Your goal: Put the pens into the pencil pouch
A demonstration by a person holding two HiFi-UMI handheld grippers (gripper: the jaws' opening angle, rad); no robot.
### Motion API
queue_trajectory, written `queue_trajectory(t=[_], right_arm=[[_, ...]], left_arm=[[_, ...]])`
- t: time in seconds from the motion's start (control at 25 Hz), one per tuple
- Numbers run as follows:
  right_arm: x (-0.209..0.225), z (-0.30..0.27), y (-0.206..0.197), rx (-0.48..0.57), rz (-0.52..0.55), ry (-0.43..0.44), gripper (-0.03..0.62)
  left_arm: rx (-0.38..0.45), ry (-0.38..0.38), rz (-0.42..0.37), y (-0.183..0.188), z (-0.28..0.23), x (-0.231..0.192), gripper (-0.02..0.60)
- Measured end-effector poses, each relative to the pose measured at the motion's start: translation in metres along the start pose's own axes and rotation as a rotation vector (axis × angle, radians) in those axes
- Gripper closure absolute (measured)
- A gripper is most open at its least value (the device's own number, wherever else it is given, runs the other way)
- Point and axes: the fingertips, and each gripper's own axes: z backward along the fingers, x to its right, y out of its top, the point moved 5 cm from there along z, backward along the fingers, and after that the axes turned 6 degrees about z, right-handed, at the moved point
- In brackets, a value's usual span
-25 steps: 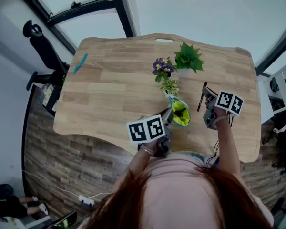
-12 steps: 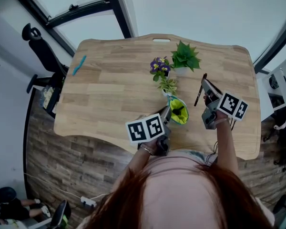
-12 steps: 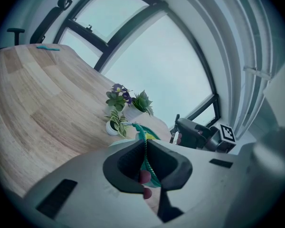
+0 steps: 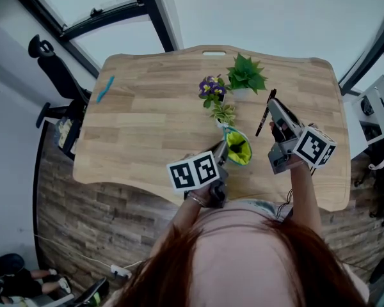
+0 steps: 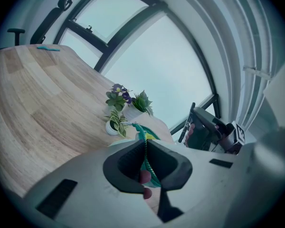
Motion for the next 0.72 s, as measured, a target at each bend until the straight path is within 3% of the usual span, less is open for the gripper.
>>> queue_trajectory(t=[0.32, 0.72], right_arm=[[-0.020, 0.000, -0.002, 0.063, 0.015, 0.111, 0.554], [-0.041, -0.004, -0.020, 0.060, 0.170, 0.219, 0.556]], left_arm=[[0.005, 0.002, 0.002, 0.000, 0.000, -0.001, 0.569], [0.015, -0.001, 0.010, 0.000, 0.000, 0.000, 0.569]])
